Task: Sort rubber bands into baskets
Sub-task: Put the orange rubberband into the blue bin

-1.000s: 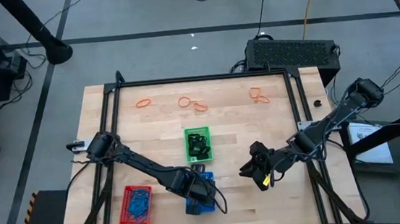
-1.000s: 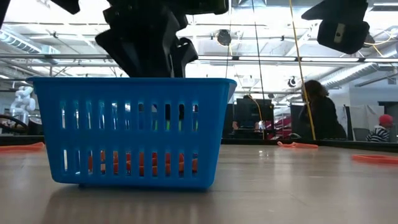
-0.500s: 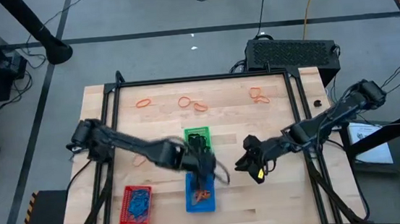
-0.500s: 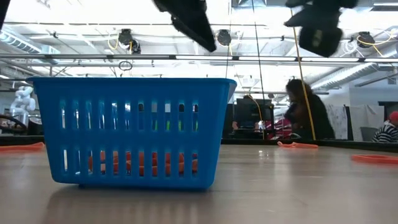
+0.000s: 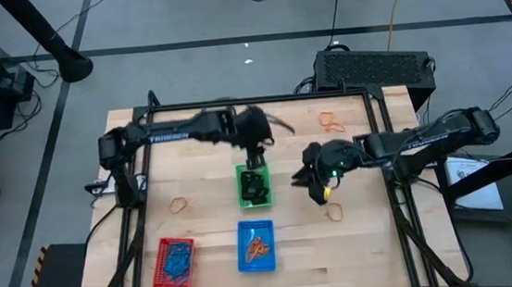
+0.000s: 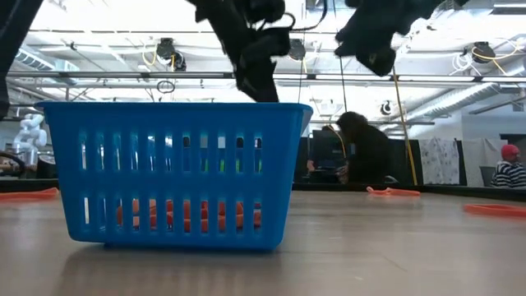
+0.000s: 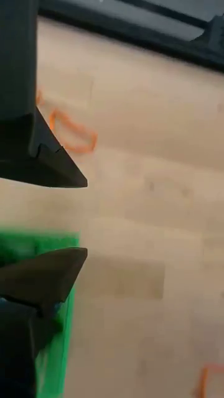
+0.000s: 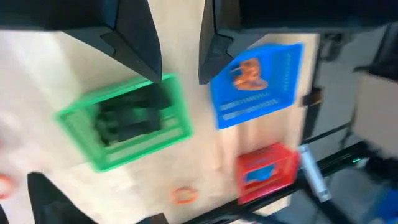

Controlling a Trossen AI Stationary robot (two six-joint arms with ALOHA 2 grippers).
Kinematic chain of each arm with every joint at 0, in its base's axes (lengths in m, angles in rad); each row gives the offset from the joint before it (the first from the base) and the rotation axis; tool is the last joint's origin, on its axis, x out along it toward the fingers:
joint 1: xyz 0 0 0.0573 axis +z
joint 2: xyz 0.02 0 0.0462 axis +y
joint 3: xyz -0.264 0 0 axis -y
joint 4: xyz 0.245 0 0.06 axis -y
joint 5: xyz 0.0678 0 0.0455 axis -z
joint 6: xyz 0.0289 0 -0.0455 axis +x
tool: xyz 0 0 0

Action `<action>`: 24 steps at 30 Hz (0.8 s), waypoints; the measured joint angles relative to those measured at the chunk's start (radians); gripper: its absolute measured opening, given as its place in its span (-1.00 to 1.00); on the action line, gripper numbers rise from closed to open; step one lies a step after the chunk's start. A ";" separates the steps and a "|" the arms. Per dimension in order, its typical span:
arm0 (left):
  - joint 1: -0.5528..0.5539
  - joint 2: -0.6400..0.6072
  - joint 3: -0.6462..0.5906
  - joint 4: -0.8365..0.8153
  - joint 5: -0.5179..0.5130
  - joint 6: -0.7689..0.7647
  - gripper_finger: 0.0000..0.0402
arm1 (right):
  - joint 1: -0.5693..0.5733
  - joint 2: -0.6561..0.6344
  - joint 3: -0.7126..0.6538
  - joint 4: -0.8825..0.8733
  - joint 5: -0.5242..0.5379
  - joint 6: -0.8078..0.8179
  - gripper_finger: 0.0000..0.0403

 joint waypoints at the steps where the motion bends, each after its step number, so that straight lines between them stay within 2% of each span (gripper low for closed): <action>1: 0.029 0.007 0.001 0.009 0.015 0.039 -0.13 | -0.023 0.000 0.000 -0.006 0.000 -0.006 -0.51; 9: 0.215 0.104 -0.021 0.067 0.187 0.217 -0.13 | -0.188 0.020 0.000 0.003 0.061 -0.056 -0.51; 14: 0.278 0.202 -0.024 0.081 0.208 0.330 -0.13 | -0.277 0.044 -0.001 -0.001 0.060 0.016 -0.51; 24: 0.314 0.283 -0.020 0.052 0.254 0.494 -0.13 | -0.355 0.113 0.000 0.107 0.048 0.081 -0.51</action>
